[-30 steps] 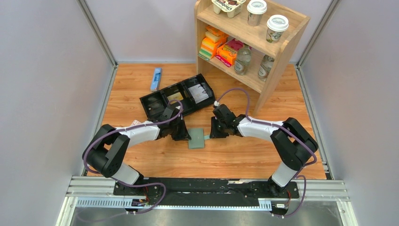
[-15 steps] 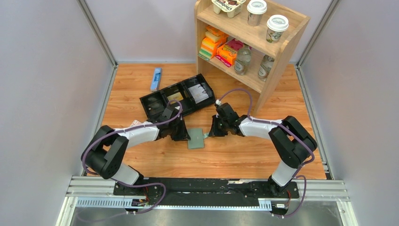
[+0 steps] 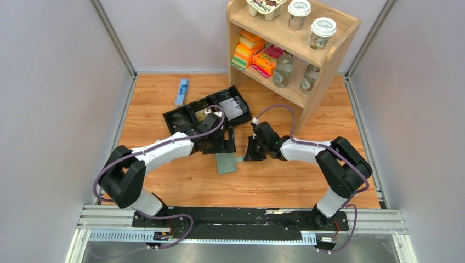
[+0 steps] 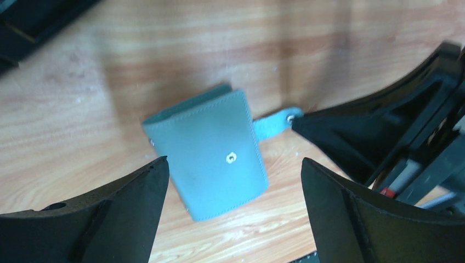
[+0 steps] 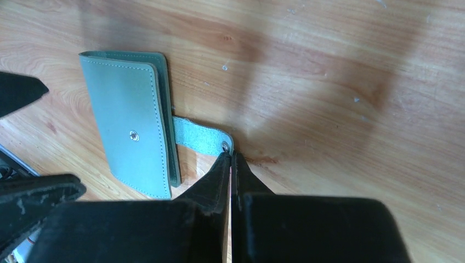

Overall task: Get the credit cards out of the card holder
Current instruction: Open the card holder at the center of the board.

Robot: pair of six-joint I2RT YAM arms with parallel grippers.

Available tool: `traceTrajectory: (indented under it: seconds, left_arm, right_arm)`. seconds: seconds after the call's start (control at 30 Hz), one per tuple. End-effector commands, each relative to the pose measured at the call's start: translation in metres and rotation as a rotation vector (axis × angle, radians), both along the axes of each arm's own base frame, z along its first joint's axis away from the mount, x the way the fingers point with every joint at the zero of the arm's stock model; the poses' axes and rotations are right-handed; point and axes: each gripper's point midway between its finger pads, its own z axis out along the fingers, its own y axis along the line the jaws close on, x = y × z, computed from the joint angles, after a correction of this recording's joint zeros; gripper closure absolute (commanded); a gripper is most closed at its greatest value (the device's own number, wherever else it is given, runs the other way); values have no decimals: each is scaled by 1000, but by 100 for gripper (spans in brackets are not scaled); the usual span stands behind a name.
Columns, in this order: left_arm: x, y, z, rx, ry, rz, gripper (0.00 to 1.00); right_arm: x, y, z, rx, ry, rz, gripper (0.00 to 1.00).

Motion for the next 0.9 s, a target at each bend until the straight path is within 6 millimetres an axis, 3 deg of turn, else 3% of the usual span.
traceTrajectory:
  seconds: [0.0,0.03,0.07,0.1,0.13,0.3,0.53,0.77,0.87]
  left_arm:
    - [14,10,-8,166,0,11,2]
    - [21,7,-3,181,-22,16,0]
    - [20,9,-13,216,3,14,0]
    - [26,6,-8,225,-9,18,0]
    - [25,7,-16,259,9,11,0]
    - [37,1,-22,350,-27,7,0]
    - [36,-9,-34,400,-10,-26,0]
    - [32,6,-30,513,-38,-34,2]
    - [29,11,-26,519,-48,-30,7]
  right_arm:
    - [-1,0,9,13,-31,9,100]
    - [-1,1,9,14,-31,12,100]
    - [-1,1,8,15,-32,12,100]
    - [-2,0,7,11,-28,10,100]
    - [-1,0,7,10,-32,9,100]
    - [-3,0,6,5,-38,13,100]
    - [-5,-1,4,-5,-41,21,100]
    - [-4,-8,5,-26,-63,0,100]
    - [-3,-10,5,-32,-67,-9,100]
